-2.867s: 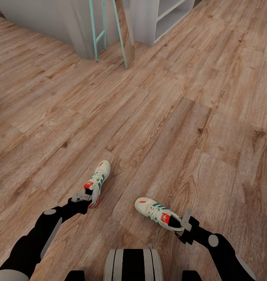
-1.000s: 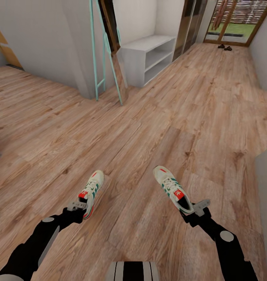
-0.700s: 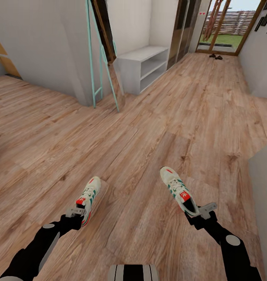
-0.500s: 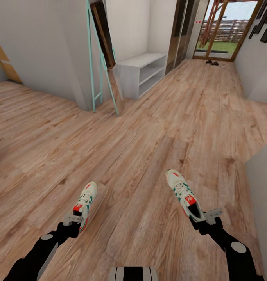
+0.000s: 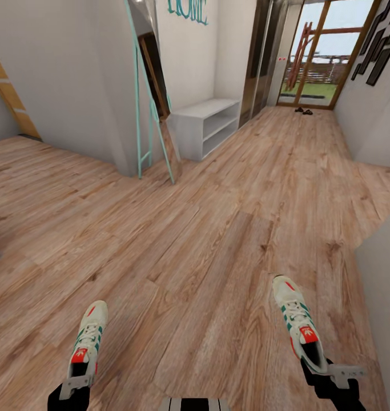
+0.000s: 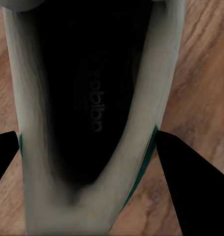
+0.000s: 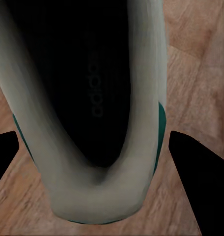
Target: Pick up the two gym shoes and the two sandals from the corridor floor and place them onto the hallstand (shoe rack) in the corridor, making sure they are on the rack and not on the floor. Arrange them so the two gym shoes are next to each other and the two sandals are next to each other.
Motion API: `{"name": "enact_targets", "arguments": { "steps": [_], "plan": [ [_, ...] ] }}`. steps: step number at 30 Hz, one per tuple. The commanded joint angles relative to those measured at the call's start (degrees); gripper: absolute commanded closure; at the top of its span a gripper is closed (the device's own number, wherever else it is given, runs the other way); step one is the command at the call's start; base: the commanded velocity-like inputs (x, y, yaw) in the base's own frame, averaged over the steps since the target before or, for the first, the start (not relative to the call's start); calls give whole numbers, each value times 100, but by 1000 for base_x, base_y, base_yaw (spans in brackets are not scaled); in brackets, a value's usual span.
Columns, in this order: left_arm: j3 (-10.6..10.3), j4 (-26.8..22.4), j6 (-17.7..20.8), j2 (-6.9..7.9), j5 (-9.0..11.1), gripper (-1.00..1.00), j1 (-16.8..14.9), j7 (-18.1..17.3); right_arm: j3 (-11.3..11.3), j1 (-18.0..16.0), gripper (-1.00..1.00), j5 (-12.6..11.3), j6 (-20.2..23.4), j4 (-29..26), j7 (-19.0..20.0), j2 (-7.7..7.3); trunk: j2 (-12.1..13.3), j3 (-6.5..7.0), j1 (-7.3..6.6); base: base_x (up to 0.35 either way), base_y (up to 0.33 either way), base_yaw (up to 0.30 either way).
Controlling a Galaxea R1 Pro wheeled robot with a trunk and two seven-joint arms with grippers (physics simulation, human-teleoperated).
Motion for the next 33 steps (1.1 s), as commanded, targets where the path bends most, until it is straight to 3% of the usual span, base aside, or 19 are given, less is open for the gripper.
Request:
{"name": "enact_targets", "arguments": {
  "steps": [1, 17, 24, 33],
  "plan": [
    [-29, 11, -37, -6, 61, 100, 20, -6, -91, -4, 100, 56, -58, -10, 30, 6, 0, 19, -3, 0, 0, 0],
    [-31, 71, -69, -24, 65, 100, 60, -2, -193, 6, 100, 61, -89, -121, 30, 15, 21, 375, -45, 0, 0, 0],
    [-32, 76, -70, -28, 38, 100, 60, -2, -189, 6, 100, 72, -91, -97, 30, 42, 21, 375, -45, 0, 0, 28],
    [-37, 89, -78, -35, 33, 100, 87, -2, -193, 6, 100, 95, -97, -87, 25, 165, 21, 375, -45, 0, 0, 238]
  ]
}}
